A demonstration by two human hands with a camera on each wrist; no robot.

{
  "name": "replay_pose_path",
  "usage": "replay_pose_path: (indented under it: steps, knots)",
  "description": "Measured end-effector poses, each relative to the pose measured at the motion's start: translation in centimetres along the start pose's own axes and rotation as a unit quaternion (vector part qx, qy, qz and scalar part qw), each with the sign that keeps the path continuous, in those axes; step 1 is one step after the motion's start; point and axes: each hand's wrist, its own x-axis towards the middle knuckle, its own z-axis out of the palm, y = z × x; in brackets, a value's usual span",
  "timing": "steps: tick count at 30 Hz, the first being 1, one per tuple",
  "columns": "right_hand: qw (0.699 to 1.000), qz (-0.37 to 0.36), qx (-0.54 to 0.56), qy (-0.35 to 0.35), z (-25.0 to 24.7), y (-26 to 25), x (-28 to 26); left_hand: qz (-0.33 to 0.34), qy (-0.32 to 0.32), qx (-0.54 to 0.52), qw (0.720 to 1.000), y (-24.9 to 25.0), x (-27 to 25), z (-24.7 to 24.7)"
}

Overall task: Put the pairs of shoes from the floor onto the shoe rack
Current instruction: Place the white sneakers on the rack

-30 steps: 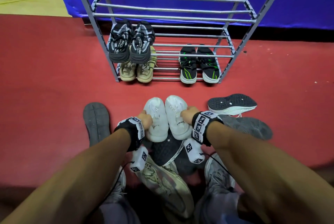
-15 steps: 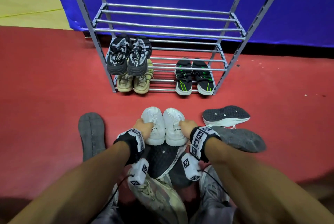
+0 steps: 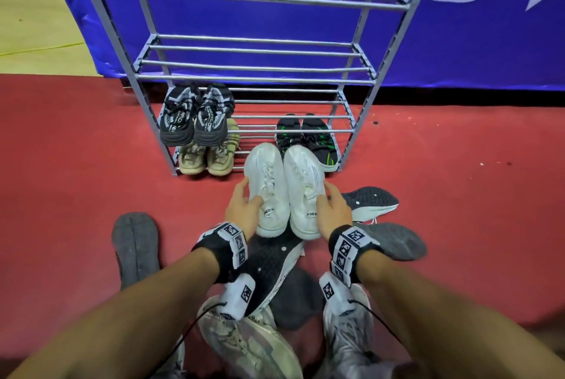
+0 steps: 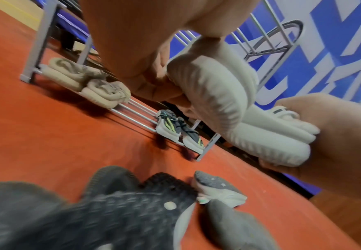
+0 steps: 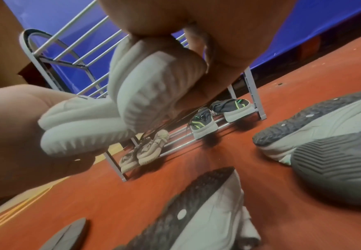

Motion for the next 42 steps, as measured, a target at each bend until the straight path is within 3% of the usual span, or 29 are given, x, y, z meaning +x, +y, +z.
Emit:
replay_pose_path:
  steps: [4,9,18,27,35,39,42]
  knots:
    - [0.998,-0.011,0.047,0.027,-1.7,-2.6,2.3,0.012,0.008,-0.069,0.998,3.7,1.8,1.4]
    - [0.997,-0.042,0.040,0.054,-3.4,-7.4,7.6,0.053,0.005,-0.045,0.998,8.7,6.3,2.0]
    - [0.998,-0.059,-0.024,-0.011,-4.3,-14.0,17.3,0.109,0.025,-0.003,0.994,15.2,14.6,2.4]
    - [1.000,0.028,-0.009,0.005,-1.9,-11.1,23.6,0.070,0.020,0.008,0.997,13.2,19.4,6.7]
    - [0.997,0.055,-0.029,0.055,-2.2,-7.2,28.8,0.003,-0.026,-0.002,1.000,12.4,21.7,9.7]
    - [0.997,0.076,-0.004,0.033,-2.1,-7.0,28.2,-0.020,-0.027,0.045,0.998,11.6,21.9,9.8]
    - [0.995,0.086,-0.033,-0.024,-2.8,-7.3,27.5,-0.025,-0.032,0.067,0.997,11.6,21.3,9.7]
